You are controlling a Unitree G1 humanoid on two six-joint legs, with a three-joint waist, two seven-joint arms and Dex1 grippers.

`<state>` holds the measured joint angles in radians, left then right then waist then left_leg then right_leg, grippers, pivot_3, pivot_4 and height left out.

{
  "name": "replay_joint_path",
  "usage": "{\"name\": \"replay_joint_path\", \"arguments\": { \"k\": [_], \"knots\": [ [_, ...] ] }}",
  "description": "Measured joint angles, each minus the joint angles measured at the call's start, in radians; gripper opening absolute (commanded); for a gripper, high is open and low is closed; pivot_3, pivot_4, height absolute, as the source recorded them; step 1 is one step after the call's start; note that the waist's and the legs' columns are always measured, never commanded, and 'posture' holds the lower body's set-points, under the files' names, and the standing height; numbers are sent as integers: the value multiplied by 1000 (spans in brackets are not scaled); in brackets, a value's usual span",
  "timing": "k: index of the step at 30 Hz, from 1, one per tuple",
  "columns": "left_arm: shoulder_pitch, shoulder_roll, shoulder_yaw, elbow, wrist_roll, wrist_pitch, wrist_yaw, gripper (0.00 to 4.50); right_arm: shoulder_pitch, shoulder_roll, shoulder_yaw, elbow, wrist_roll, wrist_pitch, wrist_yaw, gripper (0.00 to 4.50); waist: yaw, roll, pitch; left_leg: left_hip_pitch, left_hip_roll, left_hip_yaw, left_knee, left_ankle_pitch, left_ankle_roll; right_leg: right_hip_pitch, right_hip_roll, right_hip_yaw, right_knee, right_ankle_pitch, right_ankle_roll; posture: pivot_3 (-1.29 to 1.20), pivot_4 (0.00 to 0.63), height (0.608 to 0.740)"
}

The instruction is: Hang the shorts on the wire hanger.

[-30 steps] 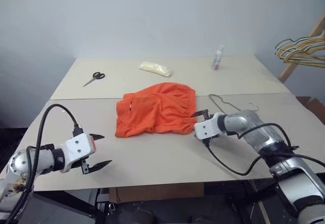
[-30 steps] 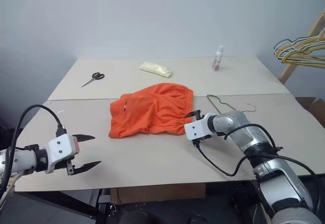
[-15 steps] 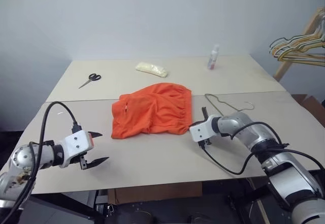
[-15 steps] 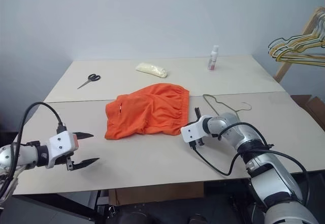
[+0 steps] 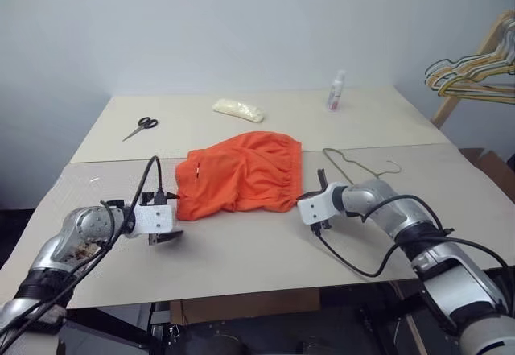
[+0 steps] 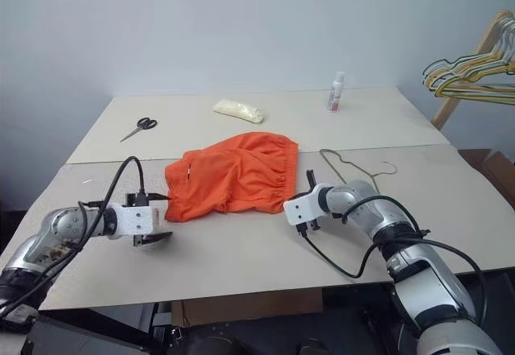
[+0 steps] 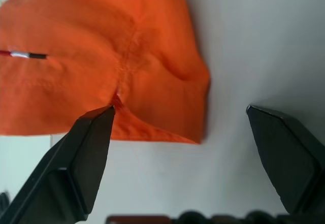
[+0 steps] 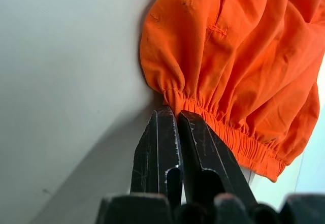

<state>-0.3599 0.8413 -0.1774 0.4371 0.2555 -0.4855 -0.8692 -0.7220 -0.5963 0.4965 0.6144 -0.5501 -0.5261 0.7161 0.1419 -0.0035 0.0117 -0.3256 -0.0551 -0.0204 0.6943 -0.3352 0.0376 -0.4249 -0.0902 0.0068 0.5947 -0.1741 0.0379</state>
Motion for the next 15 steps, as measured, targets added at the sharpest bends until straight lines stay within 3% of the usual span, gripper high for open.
{"name": "replay_joint_path", "arguments": {
  "k": [5,15],
  "knots": [
    [-57,-53,-13,114,15,-64,48,4500,3,0,0,-7,5,9,0,44,2,0,-2,3,0,0,0,0,0,3,0,0,0,0,0,260,0,740],
    [-179,-71,-107,306,140,-168,139,1269,2,7,0,-11,16,24,3,0,-2,0,-2,3,0,0,0,0,0,3,0,0,1,0,0,253,0,740]
  ]
}}
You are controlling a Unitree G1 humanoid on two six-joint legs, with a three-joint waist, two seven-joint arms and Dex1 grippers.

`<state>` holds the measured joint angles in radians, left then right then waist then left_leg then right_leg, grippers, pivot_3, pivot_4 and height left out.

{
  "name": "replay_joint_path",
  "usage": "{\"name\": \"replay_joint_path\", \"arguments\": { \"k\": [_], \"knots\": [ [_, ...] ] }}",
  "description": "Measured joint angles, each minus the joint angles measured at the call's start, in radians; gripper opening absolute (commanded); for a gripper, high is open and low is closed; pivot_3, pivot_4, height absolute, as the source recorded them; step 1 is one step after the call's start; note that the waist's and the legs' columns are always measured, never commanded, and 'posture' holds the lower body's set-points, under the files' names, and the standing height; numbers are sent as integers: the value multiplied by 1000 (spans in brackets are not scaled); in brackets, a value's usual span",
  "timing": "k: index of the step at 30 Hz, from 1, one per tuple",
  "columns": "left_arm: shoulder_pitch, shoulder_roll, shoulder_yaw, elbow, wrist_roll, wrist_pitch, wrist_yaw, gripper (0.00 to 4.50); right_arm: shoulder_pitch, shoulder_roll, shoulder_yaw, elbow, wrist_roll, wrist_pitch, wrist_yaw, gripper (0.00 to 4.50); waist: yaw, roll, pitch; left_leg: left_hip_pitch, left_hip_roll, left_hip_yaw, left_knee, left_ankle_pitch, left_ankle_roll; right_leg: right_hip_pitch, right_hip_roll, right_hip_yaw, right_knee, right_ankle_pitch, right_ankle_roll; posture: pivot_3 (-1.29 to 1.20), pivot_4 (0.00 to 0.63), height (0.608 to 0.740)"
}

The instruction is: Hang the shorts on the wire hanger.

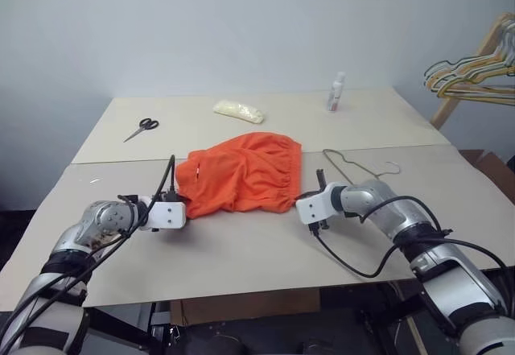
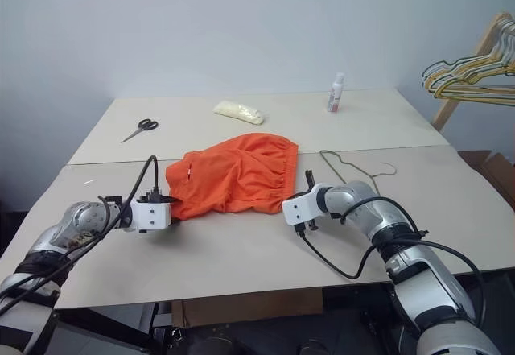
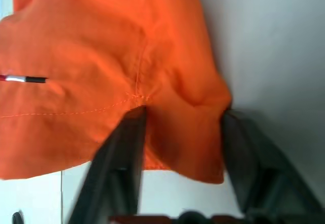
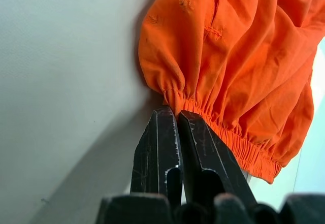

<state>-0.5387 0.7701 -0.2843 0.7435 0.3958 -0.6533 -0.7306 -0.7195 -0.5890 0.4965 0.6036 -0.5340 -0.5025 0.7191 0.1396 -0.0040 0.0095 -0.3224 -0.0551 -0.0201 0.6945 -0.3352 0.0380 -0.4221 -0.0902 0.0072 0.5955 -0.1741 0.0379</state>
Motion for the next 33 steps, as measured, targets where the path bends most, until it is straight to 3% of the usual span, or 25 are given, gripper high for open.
{"name": "replay_joint_path", "arguments": {
  "k": [4,12,17,22,28,33],
  "knots": [
    [-38,-10,-33,62,75,-3,83,9,1,0,0,-13,7,7,12,0,-8,0,0,0,0,0,0,0,0,-1,0,0,0,0,0,251,0,740],
    [-20,10,-23,37,18,-17,38,9,19,0,-5,-33,8,28,15,0,-24,0,0,-1,0,0,0,0,0,-2,0,1,0,0,0,244,0,740],
    [179,98,71,-259,-237,138,-166,9,32,-15,-29,-85,9,47,-3,0,-44,0,0,-4,1,1,1,-1,1,-5,-1,2,1,0,0,247,0,740],
    [572,311,253,-802,-552,461,-359,9,125,-115,-78,-248,54,52,44,0,-49,-2,0,-9,4,1,1,-3,5,-11,-1,3,1,-2,2,253,0,740],
    [889,363,452,-1143,-688,706,-414,9,245,-226,-85,-452,148,58,192,0,-35,-3,2,-5,2,1,3,-7,12,-3,-1,2,-1,-3,3,270,0,740],
    [1021,371,513,-1246,-718,828,-457,9,298,-291,-84,-557,206,64,314,0,-30,-8,6,4,4,1,2,-7,12,3,-2,2,1,-7,3,267,0,740]
  ]
}}
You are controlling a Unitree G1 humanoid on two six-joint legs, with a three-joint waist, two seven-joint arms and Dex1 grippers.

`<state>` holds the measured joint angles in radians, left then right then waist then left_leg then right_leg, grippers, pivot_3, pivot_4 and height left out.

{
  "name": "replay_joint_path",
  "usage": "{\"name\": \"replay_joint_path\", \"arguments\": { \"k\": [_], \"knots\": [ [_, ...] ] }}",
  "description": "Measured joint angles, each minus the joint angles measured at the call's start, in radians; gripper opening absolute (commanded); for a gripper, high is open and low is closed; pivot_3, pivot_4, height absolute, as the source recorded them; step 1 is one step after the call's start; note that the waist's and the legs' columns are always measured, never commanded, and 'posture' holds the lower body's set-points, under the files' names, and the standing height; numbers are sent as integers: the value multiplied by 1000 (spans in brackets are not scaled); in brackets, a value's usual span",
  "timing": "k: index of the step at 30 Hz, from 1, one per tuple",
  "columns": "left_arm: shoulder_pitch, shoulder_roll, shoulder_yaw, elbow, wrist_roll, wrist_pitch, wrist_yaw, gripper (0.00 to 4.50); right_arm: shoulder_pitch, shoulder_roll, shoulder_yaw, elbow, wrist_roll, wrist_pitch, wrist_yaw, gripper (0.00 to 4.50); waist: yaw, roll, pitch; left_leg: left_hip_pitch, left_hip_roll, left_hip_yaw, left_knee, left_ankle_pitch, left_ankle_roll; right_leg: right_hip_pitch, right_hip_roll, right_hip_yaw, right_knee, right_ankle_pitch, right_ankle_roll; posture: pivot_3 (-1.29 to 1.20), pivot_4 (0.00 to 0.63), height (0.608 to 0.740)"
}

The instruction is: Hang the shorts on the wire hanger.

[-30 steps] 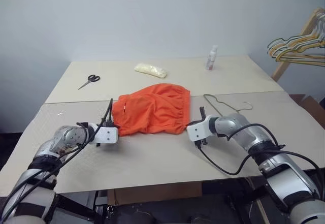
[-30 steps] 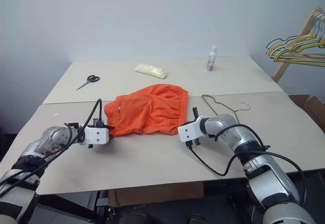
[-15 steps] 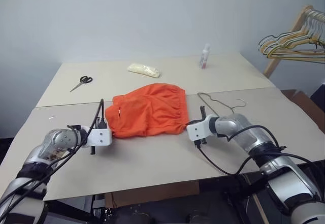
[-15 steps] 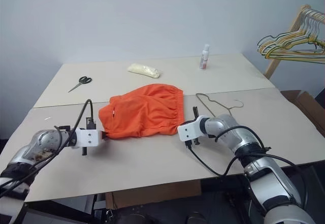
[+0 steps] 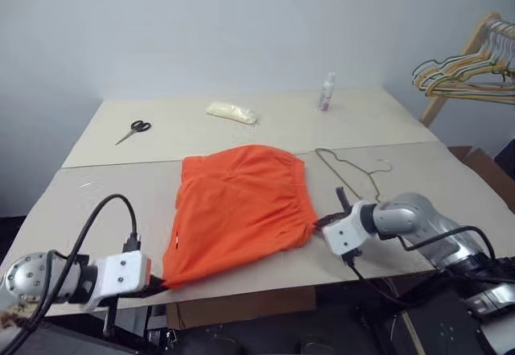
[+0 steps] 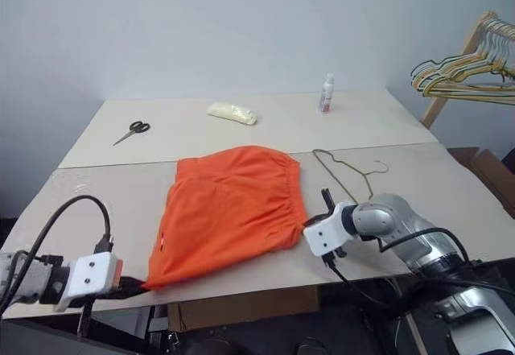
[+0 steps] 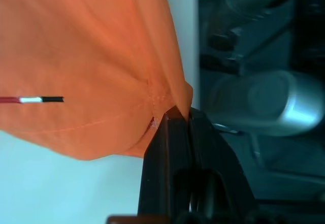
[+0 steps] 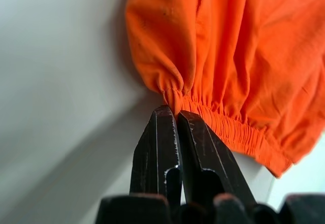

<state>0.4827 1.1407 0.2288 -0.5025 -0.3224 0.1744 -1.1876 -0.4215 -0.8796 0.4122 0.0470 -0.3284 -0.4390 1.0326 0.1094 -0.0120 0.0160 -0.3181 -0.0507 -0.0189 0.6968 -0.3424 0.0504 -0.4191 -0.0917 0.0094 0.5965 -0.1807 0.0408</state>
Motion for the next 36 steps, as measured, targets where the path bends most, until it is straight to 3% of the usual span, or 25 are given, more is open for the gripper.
{"name": "replay_joint_path", "arguments": {
  "k": [10,17,18,20,25,30,31,36],
  "knots": [
    [157,-34,49,-176,-78,137,-65,9,34,-68,0,-89,44,5,142,0,12,-4,3,-1,2,0,1,0,-1,-1,0,0,0,0,-1,264,0,740],
    [206,-47,21,-167,-59,129,-96,9,60,-88,2,-149,91,8,202,0,15,-4,3,-1,2,0,1,0,-1,-1,0,0,-1,-2,-5,243,0,740],
    [208,-47,21,-158,-55,126,-104,207,66,-88,1,-157,96,8,202,0,15,-4,3,-1,2,0,1,0,-1,-1,0,0,-1,-2,-5,241,0,740],
    [204,-49,20,-141,-54,110,-118,577,76,-88,2,-160,97,-4,197,592,15,-4,3,-1,2,0,1,0,-1,-1,0,0,0,-2,-5,237,0,740],
    [170,-50,13,-108,-38,73,-136,2115,80,-89,0,-159,78,-15,181,2189,15,-4,3,-1,2,0,1,0,-1,-1,0,0,-1,-2,-5,233,0,740],
    [88,-78,140,-90,-216,108,-202,3679,110,-145,-126,-147,212,117,184,3825,16,-5,5,-3,3,0,1,0,-1,-2,-1,-1,-1,-2,-6,232,0,740],
    [51,-99,172,-88,-272,119,-203,3957,109,-133,-170,-141,243,181,160,3831,15,-6,5,-2,3,0,1,0,-1,-2,-1,-1,0,-2,-5,232,0,740],
    [-69,-143,243,-68,-437,183,-188,3957,75,-90,-302,-98,361,526,105,3831,12,-6,5,-2,4,0,1,0,-1,-2,1,-1,-1,-2,-5,223,0,740]
  ]
}}
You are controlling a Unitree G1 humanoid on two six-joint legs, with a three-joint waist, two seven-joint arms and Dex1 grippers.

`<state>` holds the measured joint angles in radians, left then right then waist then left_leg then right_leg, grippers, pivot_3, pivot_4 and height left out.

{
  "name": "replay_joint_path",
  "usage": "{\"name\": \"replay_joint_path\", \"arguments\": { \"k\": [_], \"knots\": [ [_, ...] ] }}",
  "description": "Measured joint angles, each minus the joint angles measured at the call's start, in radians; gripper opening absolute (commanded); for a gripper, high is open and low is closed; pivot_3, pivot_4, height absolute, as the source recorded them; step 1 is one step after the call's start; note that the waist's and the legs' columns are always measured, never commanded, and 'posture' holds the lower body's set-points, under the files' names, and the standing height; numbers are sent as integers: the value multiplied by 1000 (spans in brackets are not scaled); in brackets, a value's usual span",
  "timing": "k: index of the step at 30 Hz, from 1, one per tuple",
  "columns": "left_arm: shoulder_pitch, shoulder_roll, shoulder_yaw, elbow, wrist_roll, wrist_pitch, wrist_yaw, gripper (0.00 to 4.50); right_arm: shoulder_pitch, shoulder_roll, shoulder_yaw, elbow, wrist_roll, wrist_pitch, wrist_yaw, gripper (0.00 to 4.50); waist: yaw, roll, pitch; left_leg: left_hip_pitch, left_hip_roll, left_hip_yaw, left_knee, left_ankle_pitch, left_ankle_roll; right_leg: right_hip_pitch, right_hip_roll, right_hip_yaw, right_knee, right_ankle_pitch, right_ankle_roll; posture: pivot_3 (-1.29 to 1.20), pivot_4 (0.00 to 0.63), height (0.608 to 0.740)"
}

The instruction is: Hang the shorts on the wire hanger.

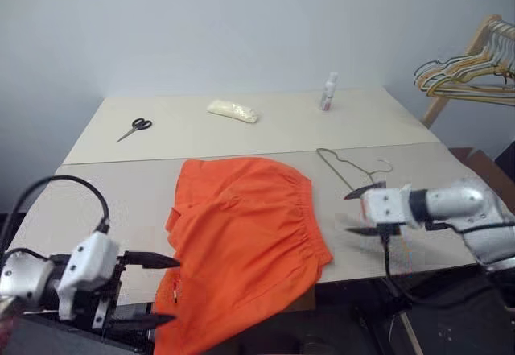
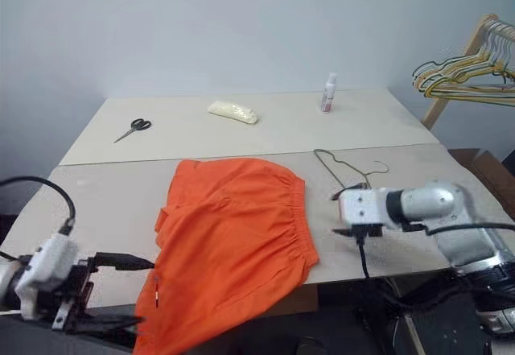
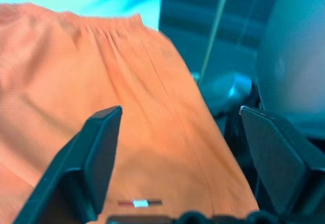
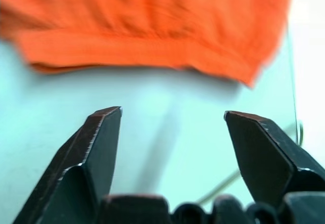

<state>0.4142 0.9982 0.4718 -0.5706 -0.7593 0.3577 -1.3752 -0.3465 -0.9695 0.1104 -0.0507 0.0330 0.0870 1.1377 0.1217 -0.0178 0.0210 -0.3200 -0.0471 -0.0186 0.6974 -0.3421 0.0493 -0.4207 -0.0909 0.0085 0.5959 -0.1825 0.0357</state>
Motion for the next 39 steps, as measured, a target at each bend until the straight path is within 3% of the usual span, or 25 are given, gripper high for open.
{"name": "replay_joint_path", "arguments": {
  "k": [4,7,16,28,32,39],
  "knots": [
    [-157,-48,-79,27,31,4,100,3957,-82,132,-52,146,41,287,-146,3831,1,0,0,-1,-2,0,0,1,-2,0,-1,1,0,3,0,215,0,740],
    [-264,-94,-185,65,128,-11,187,3957,-151,206,-73,281,49,394,-231,3831,1,0,0,-1,-3,0,0,2,-4,-1,0,1,0,3,0,211,0,740],
    [-443,-147,-344,116,217,-25,246,3957,-271,302,-76,664,19,354,-315,3831,-9,1,-1,-2,-4,0,-3,6,-11,-4,-1,1,0,3,-1,215,0,740],
    [-450,-148,-359,105,207,-27,205,3957,-371,312,-29,912,-16,323,-197,3831,-29,1,-1,-1,-2,0,-2,3,-6,-2,0,1,0,3,-1,220,0,740],
    [-451,-149,-359,104,207,-27,206,3979,-402,312,0,945,-51,331,-199,2943,-29,1,-2,0,-2,0,-2,4,-6,-2,0,1,0,3,-1,220,0,740],
    [-453,-160,-366,104,208,-35,204,3979,-449,321,27,984,-100,368,-236,588,-28,1,-3,0,-2,-1,-2,4,-8,-2,-1,1,0,3,-1,214,0,740]
  ]
}}
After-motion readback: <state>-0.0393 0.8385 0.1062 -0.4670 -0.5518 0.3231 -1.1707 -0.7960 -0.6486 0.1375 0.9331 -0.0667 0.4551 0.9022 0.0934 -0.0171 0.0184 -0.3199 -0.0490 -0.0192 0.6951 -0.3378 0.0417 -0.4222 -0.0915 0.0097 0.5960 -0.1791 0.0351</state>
